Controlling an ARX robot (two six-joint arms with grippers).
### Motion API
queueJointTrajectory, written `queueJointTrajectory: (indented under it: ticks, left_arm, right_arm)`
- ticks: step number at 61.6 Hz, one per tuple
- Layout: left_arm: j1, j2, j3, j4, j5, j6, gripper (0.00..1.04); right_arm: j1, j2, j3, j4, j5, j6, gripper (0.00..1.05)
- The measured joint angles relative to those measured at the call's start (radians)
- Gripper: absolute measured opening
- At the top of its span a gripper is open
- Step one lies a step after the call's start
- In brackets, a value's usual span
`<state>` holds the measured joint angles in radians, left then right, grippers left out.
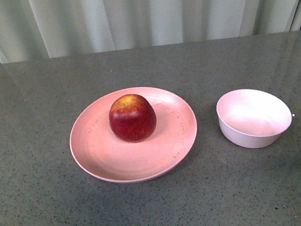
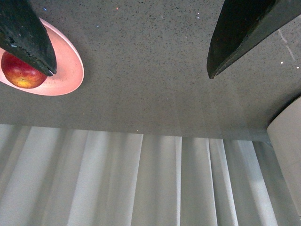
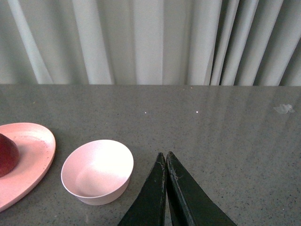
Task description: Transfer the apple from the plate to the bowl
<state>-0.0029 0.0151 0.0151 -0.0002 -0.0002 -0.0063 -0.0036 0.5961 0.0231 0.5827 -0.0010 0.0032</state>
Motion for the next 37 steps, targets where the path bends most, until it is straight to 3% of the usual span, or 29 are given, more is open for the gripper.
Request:
queueJointTrajectory:
  ticks: [37]
  left_arm:
    - [0.000,0.000,0.000,0.000,0.000,0.000,0.96]
  right_arm:
    - [0.000,-0.291,0.000,-0.276,0.000,0.000,0.02]
